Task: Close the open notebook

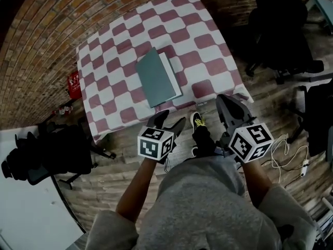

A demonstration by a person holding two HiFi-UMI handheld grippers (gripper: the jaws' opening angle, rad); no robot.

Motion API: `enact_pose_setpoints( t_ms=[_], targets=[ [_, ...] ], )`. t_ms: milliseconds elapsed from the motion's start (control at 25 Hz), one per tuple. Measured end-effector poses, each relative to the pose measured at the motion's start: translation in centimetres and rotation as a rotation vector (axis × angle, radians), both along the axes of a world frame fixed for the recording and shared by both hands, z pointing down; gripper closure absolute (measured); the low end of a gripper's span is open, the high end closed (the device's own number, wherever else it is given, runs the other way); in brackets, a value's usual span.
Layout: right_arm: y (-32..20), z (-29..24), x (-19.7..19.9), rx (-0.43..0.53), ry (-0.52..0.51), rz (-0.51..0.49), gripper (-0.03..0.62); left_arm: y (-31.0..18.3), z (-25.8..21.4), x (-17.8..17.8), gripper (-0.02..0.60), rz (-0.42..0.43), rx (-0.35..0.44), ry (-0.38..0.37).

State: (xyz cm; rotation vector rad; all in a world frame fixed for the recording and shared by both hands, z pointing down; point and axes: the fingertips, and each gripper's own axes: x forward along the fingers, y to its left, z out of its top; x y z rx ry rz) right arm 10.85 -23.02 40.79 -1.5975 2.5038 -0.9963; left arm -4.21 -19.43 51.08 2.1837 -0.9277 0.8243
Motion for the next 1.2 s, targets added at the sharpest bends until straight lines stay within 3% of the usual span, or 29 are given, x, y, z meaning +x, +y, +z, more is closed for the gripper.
enact_pose_setpoints(
  t_ms=[320,600,840,1000,1200],
  targets=[
    [7.5,-2.3,0.4,0.064,0.03,-0.027,0.568,6.8,-4.4,-0.9,0.307,-0.194,0.205,0.039],
    [13.8,-5.7,-0.7,0.125,0.067,-0.068,0.568,14.6,-9.8,-4.0,0.315,-0.339,0.37,0.067],
    [17.5,-7.8,-2.0,0.177,0.095,-0.101,0.568,18.5,-15.1,-5.2,0.419,-0.402,0.527,0.09],
    [19.7,-8.8,-2.2,0.198,0.111,-0.106,0.568,20.4,-17.2,-5.5,0.53,-0.42,0.599,0.058],
    [21.4,-10.2,-2.3,0.213,0.146,-0.115,0.568,21.9,-18.1,-6.2,0.566,-0.434,0.635,0.041]
  ],
)
